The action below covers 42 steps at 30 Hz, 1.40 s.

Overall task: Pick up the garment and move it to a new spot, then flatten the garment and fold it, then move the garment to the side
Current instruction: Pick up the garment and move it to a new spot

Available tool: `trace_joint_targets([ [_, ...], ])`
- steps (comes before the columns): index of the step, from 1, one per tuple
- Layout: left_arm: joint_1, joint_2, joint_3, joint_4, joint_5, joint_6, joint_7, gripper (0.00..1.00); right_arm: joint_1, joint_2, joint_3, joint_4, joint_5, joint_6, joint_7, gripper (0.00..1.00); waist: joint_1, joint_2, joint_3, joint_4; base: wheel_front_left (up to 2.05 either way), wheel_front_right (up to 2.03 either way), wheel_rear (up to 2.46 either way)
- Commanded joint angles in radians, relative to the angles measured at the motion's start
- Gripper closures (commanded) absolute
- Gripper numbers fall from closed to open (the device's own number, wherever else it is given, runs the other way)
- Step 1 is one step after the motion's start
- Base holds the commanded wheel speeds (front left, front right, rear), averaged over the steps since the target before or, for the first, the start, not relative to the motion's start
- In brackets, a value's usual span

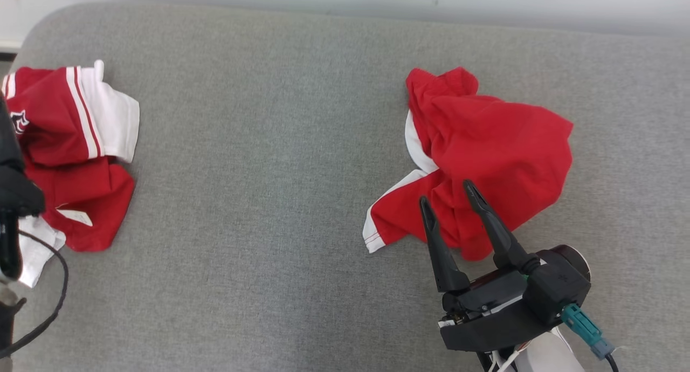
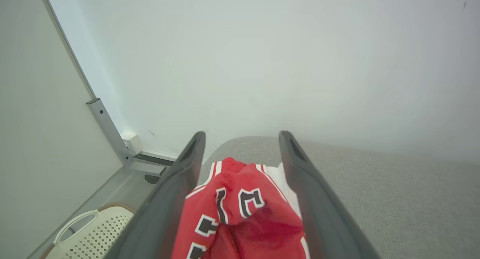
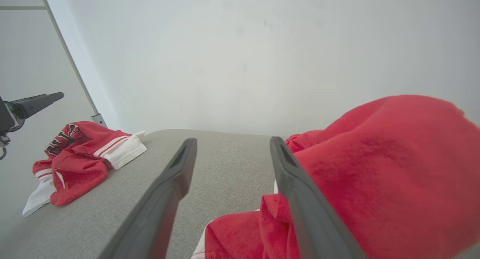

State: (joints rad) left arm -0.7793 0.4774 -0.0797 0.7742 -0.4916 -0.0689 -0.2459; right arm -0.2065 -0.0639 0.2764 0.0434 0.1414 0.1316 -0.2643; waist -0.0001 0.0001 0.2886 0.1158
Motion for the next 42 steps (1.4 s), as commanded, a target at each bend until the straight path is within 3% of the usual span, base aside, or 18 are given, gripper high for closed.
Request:
trace_joint_targets([
  [1, 0.02, 0.006, -0.004, -0.033, 0.014, 0.009, -0.008, 0.0, 0.003, 0.007, -0.006, -0.004, 0.012, -0.002, 0.0, 0.0, 0.0001, -0.0001, -0.026, -0.017, 0.0, 0.0, 0.0],
  [8, 0.098, 0.012, -0.013, -0.194, 0.039, 0.042, -0.013, 0.0, 0.015, 0.012, -0.035, 0.0, 0.018, -0.002, 0.0, 0.0, 0.0001, -0.0001, -0.067, -0.062, 0.0, 0.0, 0.0],
  [15, 0.257, -0.017, -0.035, -0.41, 0.052, 0.091, -0.009, 0.0, 0.045, 0.014, -0.101, 0.002, 0.033, -0.002, 0.0, 0.0, 0.0001, -0.0001, -0.113, -0.124, 0.0, 0.0, 0.0],
  [26, 0.485, -0.071, -0.065, -0.606, 0.083, 0.139, -0.019, 0.0, 0.081, 0.014, -0.18, 0.033, 0.043, -0.002, 0.0, 0.0, 0.0001, -0.0001, -0.16, -0.191, 0.0, 0.0, 0.0],
  [34, 0.614, -0.15, -0.088, -0.658, 0.136, 0.107, -0.02, 0.0, 0.125, 0.014, -0.227, 0.065, 0.05, -0.002, 0.0, 0.0, 0.0001, -0.0001, -0.206, -0.183, 0.0, 0.0, 0.0],
  [42, 0.729, -0.227, -0.011, -0.656, 0.17, 0.058, -0.02, 0.0, 0.165, 0.013, -0.243, 0.111, 0.052, -0.002, 0.0, 0.0, 0.0001, -0.0001, -0.266, -0.173, 0.0, 0.0, 0.0],
])
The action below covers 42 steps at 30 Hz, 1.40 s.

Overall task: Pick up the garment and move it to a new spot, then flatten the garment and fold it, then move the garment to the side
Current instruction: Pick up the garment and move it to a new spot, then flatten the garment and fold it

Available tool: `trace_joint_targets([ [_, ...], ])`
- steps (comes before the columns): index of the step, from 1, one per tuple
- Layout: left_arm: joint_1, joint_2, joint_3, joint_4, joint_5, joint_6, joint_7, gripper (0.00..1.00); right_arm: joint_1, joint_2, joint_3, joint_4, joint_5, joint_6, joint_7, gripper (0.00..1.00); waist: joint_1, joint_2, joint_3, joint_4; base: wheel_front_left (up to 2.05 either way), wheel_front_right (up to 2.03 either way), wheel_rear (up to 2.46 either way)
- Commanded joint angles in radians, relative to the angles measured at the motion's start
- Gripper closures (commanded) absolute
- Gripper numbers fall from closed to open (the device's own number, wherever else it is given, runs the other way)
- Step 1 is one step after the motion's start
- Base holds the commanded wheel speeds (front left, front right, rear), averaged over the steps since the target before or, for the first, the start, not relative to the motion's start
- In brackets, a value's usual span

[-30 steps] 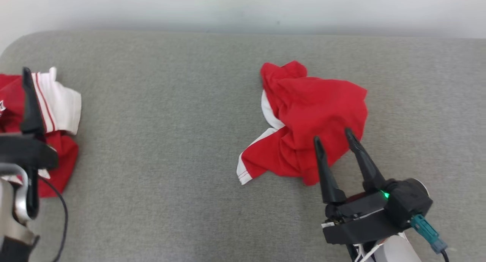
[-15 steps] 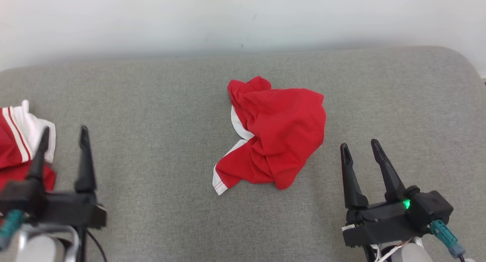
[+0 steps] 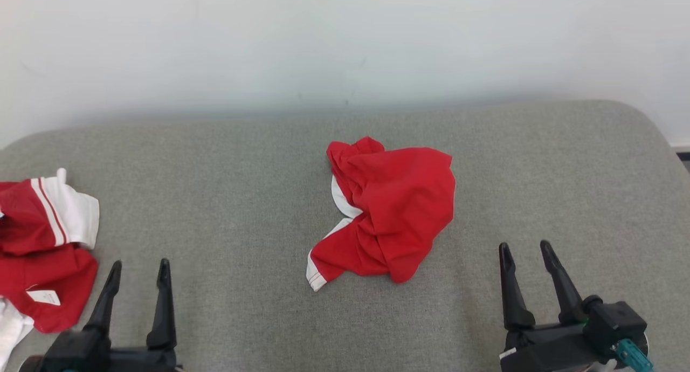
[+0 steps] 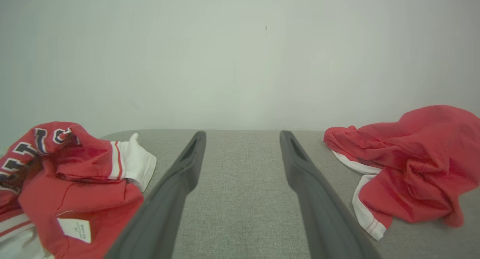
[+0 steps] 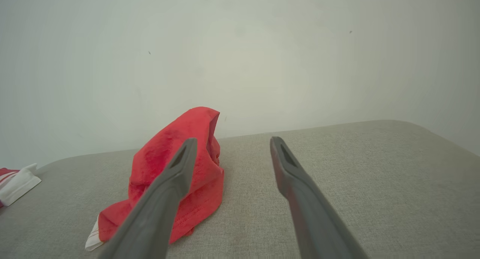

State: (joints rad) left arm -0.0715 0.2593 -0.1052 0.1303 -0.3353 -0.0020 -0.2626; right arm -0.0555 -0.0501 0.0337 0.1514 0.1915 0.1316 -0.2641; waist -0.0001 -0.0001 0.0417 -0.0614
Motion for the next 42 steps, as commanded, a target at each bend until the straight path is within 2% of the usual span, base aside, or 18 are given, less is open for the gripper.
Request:
trace_joint_targets([
  [1, 0.04, -0.021, 0.026, -0.023, 0.021, -0.016, -0.003, 0.0, 0.02, 0.0, 0.0, 0.006, 0.003, -0.002, 0.0, 0.0, 0.0001, 0.0001, -0.025, 0.005, 0.0, 0.0, 0.0],
  [8, 0.11, -0.072, 0.098, -0.069, 0.079, -0.05, -0.004, 0.0, 0.045, -0.001, -0.006, 0.007, 0.013, -0.002, 0.0, 0.0, 0.0001, 0.0001, -0.039, 0.014, 0.0, 0.0, 0.0],
  [17, 0.125, -0.141, 0.169, -0.057, 0.146, -0.093, -0.004, 0.0, 0.083, 0.0, -0.029, 0.004, 0.016, -0.002, 0.0, 0.0, 0.0001, 0.0001, -0.036, 0.029, 0.0, 0.0, 0.0],
  [27, 0.113, -0.153, 0.172, -0.032, 0.228, -0.116, -0.004, 0.0, 0.086, 0.0, -0.025, 0.025, 0.021, -0.002, 0.0, 0.0, 0.0001, 0.0001, -0.031, 0.029, 0.0, 0.0, 0.0],
  [42, 0.094, -0.166, 0.18, -0.022, 0.237, -0.128, -0.004, 0.0, 0.072, 0.0, -0.019, 0.043, 0.02, -0.002, 0.0, 0.0, 0.0001, 0.0001, -0.024, 0.039, 0.0, 0.0, 0.0],
])
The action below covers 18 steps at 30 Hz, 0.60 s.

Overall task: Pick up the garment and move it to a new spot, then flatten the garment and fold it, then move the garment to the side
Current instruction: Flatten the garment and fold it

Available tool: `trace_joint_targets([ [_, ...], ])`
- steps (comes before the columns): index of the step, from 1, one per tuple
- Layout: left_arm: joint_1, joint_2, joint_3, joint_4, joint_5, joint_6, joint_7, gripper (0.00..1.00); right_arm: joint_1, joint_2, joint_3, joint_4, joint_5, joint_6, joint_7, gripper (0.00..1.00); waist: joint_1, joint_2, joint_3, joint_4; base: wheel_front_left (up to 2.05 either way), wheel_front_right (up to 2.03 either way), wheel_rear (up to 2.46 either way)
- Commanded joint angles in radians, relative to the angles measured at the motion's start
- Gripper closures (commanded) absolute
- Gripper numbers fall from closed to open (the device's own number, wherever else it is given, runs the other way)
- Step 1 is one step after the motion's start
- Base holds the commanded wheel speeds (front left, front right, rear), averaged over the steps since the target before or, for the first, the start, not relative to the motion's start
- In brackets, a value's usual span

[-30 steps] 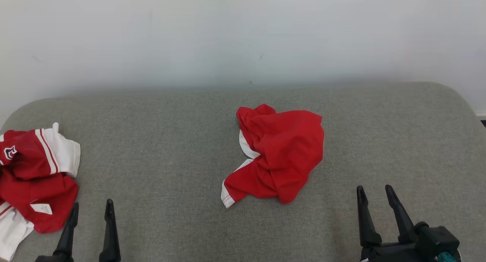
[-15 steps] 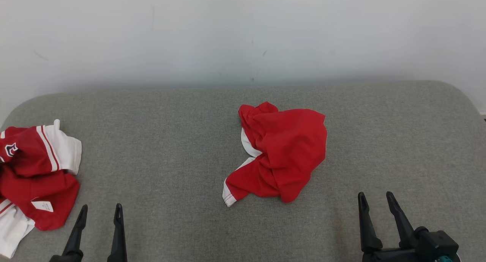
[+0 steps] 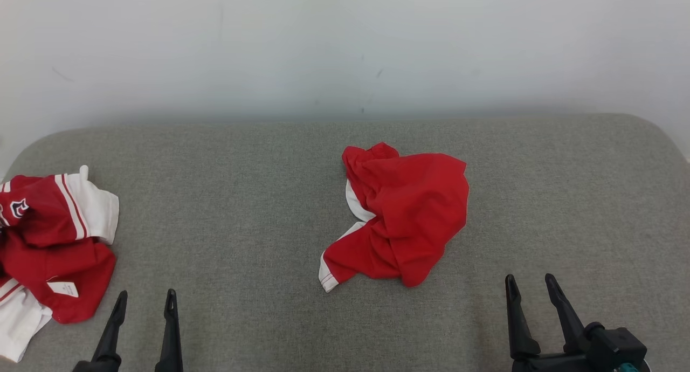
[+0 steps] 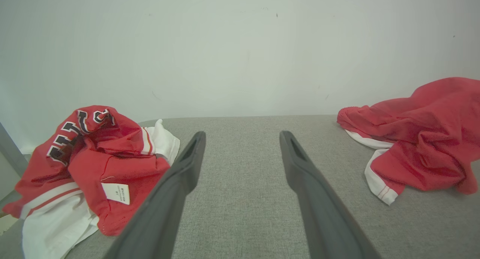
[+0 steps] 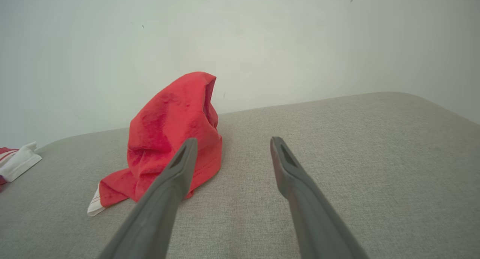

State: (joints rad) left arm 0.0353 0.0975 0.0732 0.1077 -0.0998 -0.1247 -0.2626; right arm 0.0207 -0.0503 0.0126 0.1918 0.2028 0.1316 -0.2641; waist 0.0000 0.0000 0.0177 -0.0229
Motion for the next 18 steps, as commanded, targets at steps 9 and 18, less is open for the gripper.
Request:
trace_joint_targets([
  [9, -0.014, -0.006, 0.007, 0.001, 0.003, -0.005, -0.004, 0.0, -0.008, 0.0, 0.007, 0.005, 0.008, -0.002, 0.0, 0.0, 0.0, 0.0, 0.005, 0.003, 0.0, 0.0, 0.0],
  [18, -0.007, -0.012, -0.001, -0.002, 0.012, -0.006, -0.004, 0.0, -0.01, 0.0, 0.009, 0.012, 0.006, -0.002, 0.0, 0.0, 0.0, 0.0, -0.001, 0.008, 0.0, 0.0, 0.0],
])
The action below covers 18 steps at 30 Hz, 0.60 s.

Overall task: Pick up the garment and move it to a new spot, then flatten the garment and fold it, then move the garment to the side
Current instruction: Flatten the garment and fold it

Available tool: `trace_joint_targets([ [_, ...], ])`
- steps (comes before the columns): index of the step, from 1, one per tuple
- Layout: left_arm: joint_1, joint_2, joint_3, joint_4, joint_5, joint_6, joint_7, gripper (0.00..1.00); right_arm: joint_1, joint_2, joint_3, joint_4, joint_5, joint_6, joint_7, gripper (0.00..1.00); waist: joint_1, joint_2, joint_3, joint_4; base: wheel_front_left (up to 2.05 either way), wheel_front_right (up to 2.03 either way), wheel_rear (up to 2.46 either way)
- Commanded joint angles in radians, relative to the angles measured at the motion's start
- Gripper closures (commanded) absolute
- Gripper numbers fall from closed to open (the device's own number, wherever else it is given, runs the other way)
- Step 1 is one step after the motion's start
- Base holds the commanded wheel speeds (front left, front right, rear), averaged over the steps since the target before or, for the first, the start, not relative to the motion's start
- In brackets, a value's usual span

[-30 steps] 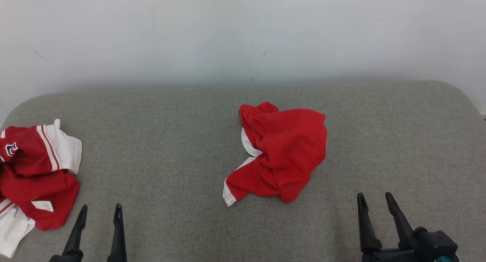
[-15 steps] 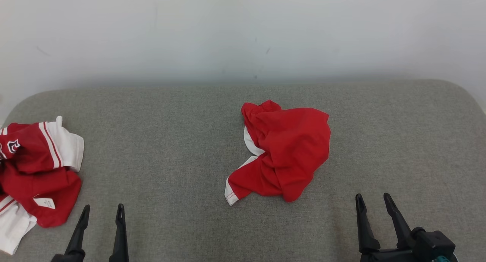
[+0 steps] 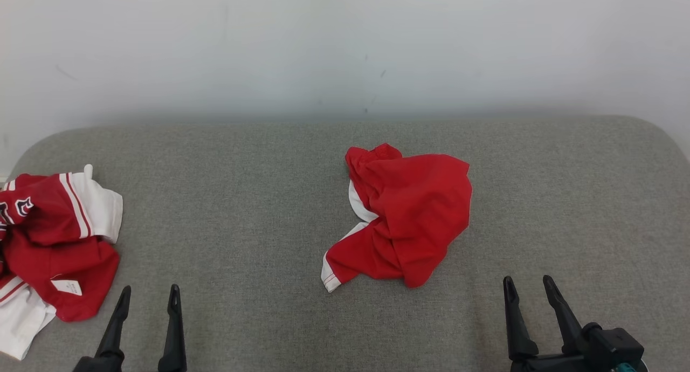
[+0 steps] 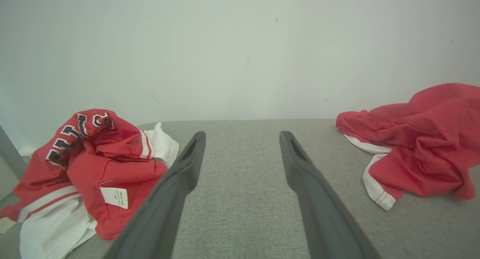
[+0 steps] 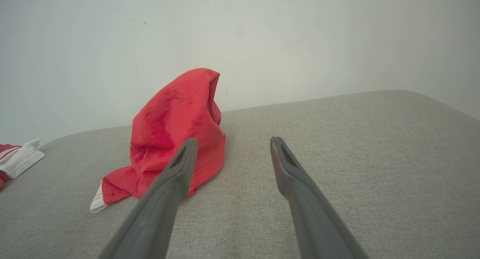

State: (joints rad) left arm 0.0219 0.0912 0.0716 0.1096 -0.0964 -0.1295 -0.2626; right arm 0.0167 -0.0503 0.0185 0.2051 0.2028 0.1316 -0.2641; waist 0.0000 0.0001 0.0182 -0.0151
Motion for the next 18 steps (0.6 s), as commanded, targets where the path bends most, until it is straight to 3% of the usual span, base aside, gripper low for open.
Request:
trace_joint_targets([
  [1, 0.009, -0.006, 0.001, -0.005, 0.009, -0.001, -0.004, 0.0, -0.005, 0.0, 0.004, 0.0, 0.006, -0.002, 0.0, 0.0, 0.0, -0.0001, -0.002, 0.001, 0.0, 0.0, 0.0],
  [18, -0.001, -0.004, -0.002, 0.013, -0.013, 0.0, -0.004, 0.0, -0.005, 0.0, 0.026, 0.016, 0.007, -0.002, 0.0, 0.0, 0.0, -0.0001, -0.011, 0.01, 0.0, 0.0, 0.0],
])
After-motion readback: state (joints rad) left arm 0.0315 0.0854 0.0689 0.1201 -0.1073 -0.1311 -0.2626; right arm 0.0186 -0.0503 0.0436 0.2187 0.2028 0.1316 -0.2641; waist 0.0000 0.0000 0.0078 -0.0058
